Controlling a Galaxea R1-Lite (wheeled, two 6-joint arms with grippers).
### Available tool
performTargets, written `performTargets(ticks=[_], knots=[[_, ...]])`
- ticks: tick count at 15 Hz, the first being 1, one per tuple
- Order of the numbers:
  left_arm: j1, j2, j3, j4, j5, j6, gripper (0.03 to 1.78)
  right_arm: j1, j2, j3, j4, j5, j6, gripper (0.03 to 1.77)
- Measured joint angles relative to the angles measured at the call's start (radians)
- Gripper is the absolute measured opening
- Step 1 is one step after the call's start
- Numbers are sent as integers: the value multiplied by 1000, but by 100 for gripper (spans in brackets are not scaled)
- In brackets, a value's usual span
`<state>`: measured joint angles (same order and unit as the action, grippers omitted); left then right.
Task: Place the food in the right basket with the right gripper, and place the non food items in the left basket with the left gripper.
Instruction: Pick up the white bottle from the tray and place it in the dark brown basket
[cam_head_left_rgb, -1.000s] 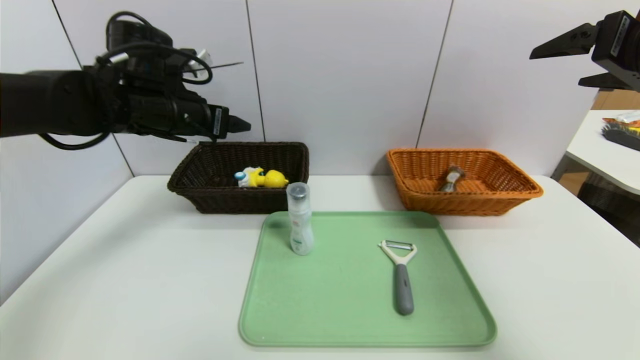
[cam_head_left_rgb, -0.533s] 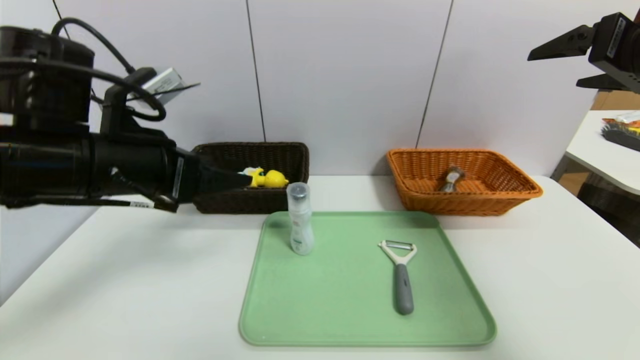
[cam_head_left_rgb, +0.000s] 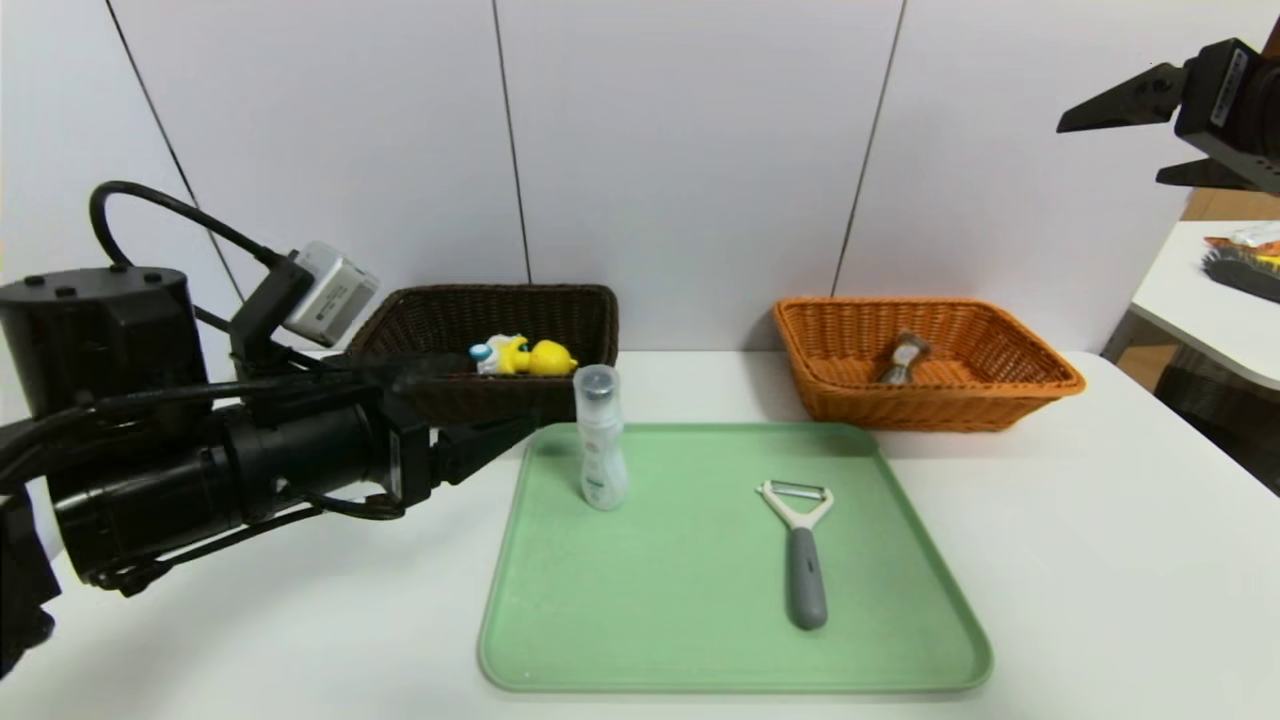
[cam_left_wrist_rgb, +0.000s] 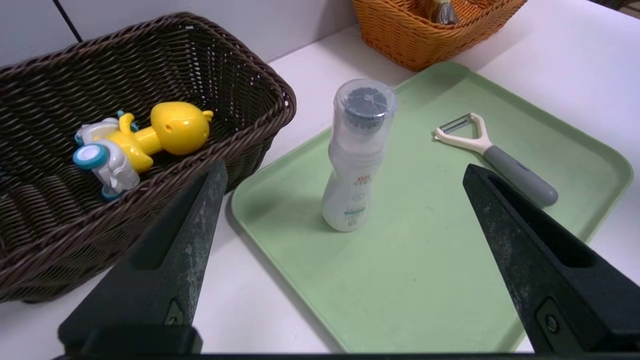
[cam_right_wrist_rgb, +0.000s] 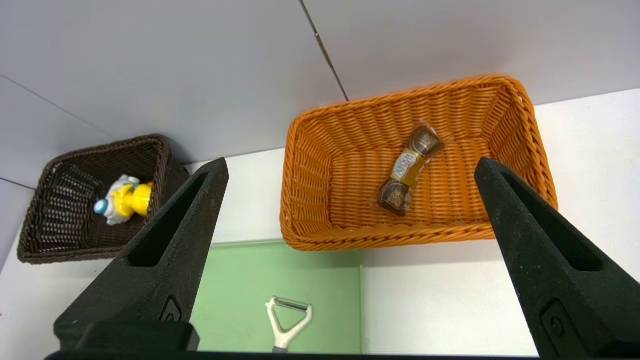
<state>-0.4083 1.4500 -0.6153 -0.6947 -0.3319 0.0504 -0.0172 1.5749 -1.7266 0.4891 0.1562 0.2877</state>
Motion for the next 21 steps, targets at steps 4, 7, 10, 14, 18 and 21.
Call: performTargets(ticks=[4, 7, 10, 14, 18, 21], knots=[[-53, 105, 46, -162, 8, -9, 169, -6, -5, 39, 0, 0, -79, 170], [-77, 167, 43, -217, 15, -29, 169, -7, -8, 68, 9, -4, -238, 170], [-96, 201, 42, -221, 19, -31, 169, -7, -11, 111, 13, -6, -354, 170], [-135, 247, 40, -276, 40, -34, 169, -8, -14, 130, 11, -6, -357, 170], [-160, 301, 39, -343, 73, -32, 169, -31, -19, 131, 8, 4, -356, 170], [-162, 329, 39, -356, 89, -35, 169, -43, -24, 131, 8, 7, -356, 170]])
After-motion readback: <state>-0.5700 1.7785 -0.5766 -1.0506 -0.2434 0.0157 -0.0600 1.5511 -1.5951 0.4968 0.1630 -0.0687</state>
